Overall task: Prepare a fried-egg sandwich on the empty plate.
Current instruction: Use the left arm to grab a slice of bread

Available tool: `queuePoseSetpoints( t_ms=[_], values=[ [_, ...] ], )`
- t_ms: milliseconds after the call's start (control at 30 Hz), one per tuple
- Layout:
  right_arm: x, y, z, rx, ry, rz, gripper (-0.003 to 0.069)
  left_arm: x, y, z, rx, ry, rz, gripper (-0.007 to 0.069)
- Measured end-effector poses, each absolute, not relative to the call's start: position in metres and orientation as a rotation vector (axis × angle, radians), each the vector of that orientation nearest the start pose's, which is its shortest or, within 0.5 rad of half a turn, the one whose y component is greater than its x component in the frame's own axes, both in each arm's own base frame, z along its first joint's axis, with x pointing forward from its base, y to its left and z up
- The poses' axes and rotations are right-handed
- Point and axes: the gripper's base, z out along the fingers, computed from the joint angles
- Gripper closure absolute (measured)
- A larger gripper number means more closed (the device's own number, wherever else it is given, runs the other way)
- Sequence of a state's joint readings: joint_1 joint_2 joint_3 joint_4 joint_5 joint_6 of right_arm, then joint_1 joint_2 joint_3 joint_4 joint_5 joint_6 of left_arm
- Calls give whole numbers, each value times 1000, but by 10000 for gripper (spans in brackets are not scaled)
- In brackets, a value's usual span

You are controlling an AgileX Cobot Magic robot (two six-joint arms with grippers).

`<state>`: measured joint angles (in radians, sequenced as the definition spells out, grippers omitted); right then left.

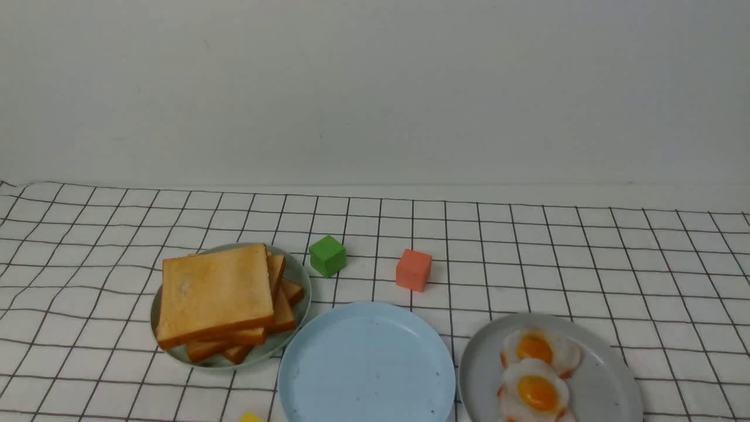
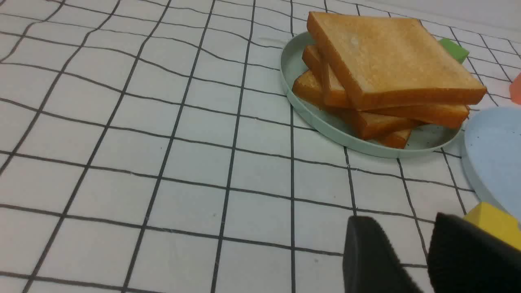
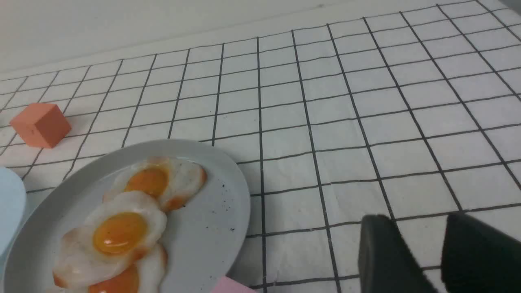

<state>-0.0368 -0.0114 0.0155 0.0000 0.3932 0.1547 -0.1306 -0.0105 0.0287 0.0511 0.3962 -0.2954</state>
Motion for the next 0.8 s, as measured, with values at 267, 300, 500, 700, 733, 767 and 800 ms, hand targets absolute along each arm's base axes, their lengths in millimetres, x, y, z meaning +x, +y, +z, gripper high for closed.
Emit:
queuePoseSetpoints(
  t_ms=[267,300,500,700,733,767,800],
  values=[
    [52,-2,173,180,1873,81,418,52,-5,169,-125,1900,-239,386],
    [52,-2,173,180,1873,81,418,52,-5,169,-125,1900,-239,386],
    [52,-2,173,180,1873,81,418,52,-5,169,-125,1900,-239,386],
    [52,-2,173,180,1873,81,418,52,-4,169,-92,1899,-198,386],
    [52,-2,173,180,1873,81,418,52,-3,169,-67,1898,-168,386],
    [52,-2,173,180,1873,81,418,52,-3,169,-52,1897,-149,386],
    [52,-2,173,180,1873,81,418,52,-2,169,-35,1896,-126,386]
  ],
)
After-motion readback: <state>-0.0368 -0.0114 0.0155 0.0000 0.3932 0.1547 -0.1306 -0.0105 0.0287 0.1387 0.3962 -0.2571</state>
